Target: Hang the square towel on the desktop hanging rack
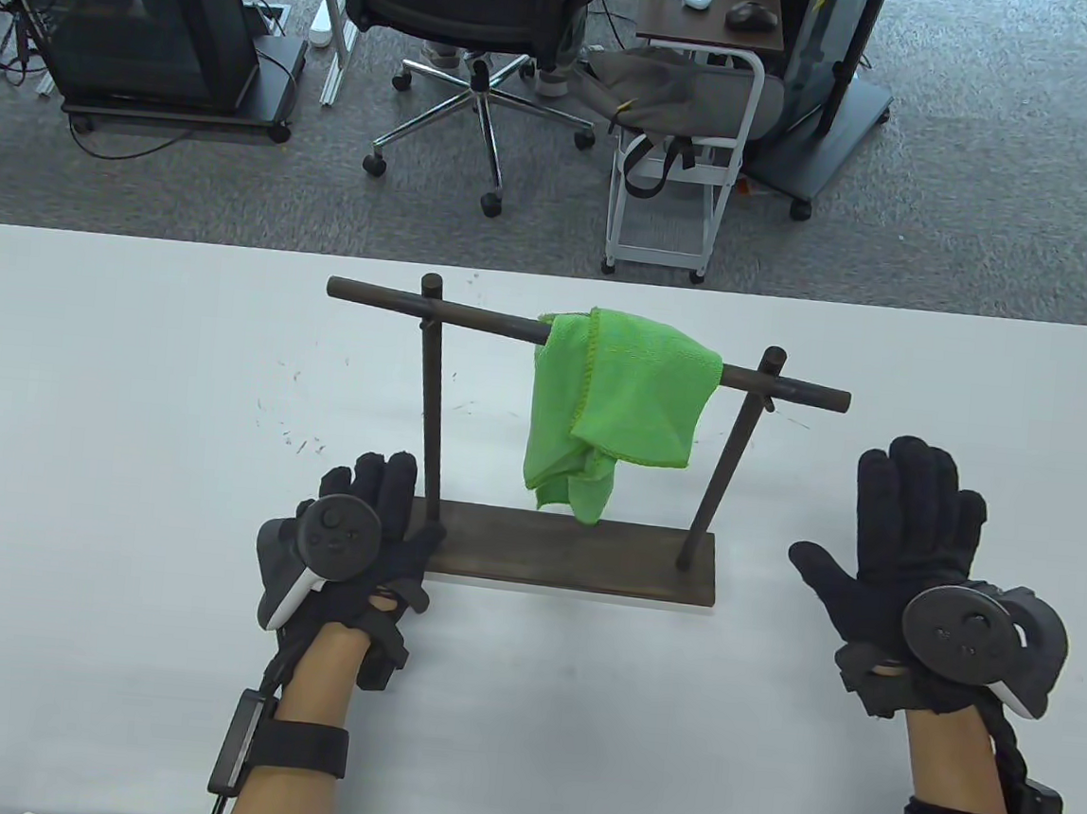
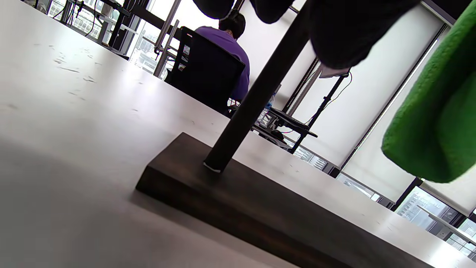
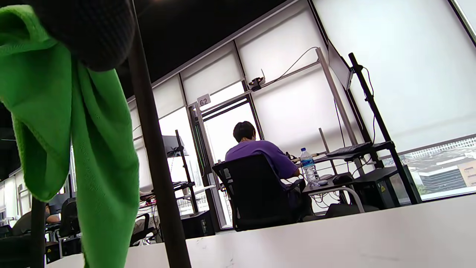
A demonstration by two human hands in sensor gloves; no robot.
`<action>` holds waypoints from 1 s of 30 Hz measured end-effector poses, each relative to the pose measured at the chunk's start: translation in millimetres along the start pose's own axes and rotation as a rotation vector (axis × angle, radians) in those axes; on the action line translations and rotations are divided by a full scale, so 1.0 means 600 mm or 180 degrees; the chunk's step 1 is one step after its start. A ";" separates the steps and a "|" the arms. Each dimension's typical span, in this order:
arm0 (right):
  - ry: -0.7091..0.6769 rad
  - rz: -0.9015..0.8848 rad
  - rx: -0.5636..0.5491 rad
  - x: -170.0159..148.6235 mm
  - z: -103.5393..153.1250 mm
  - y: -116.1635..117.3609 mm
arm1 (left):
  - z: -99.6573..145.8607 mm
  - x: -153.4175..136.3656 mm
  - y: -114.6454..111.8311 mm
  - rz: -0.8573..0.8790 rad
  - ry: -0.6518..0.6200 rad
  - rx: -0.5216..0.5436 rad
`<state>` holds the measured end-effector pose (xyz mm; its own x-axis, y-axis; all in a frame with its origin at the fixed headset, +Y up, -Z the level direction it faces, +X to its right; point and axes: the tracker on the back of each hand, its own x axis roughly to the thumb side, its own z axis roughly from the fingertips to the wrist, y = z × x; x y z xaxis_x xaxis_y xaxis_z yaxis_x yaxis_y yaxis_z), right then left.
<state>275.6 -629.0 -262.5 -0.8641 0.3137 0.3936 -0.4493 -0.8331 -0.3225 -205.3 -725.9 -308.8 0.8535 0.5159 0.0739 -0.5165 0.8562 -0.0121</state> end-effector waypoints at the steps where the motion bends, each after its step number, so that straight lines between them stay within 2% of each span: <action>1: -0.0011 0.0011 0.0046 -0.002 0.003 0.012 | -0.001 -0.001 -0.001 0.0008 0.0019 -0.0020; 7: 0.0054 0.0341 0.0514 -0.019 0.020 0.077 | -0.001 -0.014 -0.017 -0.0038 0.0150 -0.0136; 17: 0.0462 0.0497 0.1241 -0.057 0.043 0.145 | -0.002 -0.046 -0.034 -0.0076 0.0452 -0.0379; 23: 0.0619 0.0587 0.1456 -0.076 0.050 0.165 | 0.001 -0.047 -0.039 -0.0061 0.0453 -0.0438; 30: 0.0621 0.0537 0.1448 -0.077 0.049 0.167 | 0.004 -0.034 -0.040 -0.0031 0.0355 -0.0428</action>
<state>277.4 -740.4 -287.8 -0.9616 0.2008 0.1868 -0.1936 -0.9795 0.0562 -210.4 -757.0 -307.5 0.8648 0.5009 -0.0362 -0.5004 0.8534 -0.1458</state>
